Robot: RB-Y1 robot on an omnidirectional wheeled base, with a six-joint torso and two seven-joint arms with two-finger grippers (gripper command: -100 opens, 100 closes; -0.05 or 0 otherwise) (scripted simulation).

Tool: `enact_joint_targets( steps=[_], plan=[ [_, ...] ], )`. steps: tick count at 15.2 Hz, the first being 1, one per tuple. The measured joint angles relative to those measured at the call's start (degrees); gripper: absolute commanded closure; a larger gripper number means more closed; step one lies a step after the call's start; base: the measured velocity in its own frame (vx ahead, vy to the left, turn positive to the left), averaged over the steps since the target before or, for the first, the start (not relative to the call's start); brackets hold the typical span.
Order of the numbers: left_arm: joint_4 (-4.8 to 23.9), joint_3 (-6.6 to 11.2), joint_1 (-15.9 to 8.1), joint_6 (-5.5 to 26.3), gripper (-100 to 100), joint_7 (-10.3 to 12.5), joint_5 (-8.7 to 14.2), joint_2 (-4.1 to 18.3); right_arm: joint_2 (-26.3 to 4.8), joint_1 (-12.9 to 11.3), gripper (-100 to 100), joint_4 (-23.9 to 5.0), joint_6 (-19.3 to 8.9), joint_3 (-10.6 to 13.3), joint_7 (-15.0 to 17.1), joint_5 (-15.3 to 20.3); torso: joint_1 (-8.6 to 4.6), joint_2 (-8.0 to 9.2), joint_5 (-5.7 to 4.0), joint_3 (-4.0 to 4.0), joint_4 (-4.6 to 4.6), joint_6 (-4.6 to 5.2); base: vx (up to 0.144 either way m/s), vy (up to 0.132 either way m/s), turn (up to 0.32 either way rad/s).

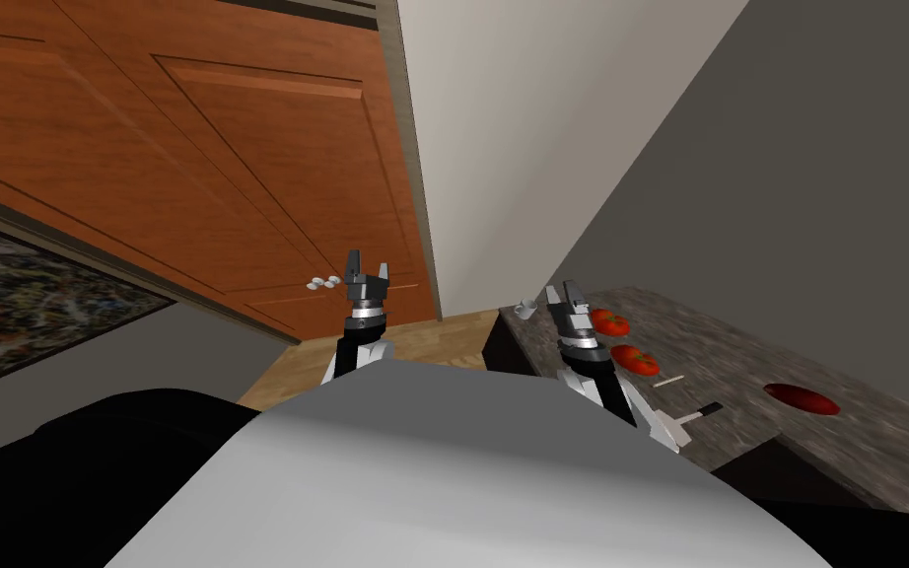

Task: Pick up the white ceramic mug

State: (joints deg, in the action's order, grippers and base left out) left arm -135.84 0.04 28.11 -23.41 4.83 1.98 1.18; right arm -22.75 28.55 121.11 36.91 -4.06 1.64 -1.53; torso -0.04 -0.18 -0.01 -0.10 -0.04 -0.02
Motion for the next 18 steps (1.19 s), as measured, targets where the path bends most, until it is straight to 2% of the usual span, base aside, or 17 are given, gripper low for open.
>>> enact_joint_targets(
  steps=[11, 13, 18],
  plan=[
    [0.00, 0.00, 0.00, 0.00, 0, 0.00, 0.00, 0.00, -12.85, 0.35, -100, -7.59, 1.45, 0.27, 0.22, 0.52, -0.02, -0.02, 0.00, -0.01, -0.01, 0.02, 0.039, -0.006, 0.059],
    [0.00, 0.00, 0.00, 0.00, 0, 0.00, 0.00, 0.00, -15.30, 0.04, -100, -10.03, 1.89, 0.66, 0.22, 0.76, -0.03, -0.05, -0.01, -0.03, -0.01, 0.00, 0.044, -0.011, 0.060],
    [0.00, 0.00, 0.00, 0.00, 0, 0.00, 0.00, 0.00, -20.85, 0.81, -100, -12.45, 2.28, 0.86, 0.27, 0.97, 0.00, 0.02, 0.00, 0.00, 0.00, 0.02, 0.038, -0.008, 0.056]
  ],
)
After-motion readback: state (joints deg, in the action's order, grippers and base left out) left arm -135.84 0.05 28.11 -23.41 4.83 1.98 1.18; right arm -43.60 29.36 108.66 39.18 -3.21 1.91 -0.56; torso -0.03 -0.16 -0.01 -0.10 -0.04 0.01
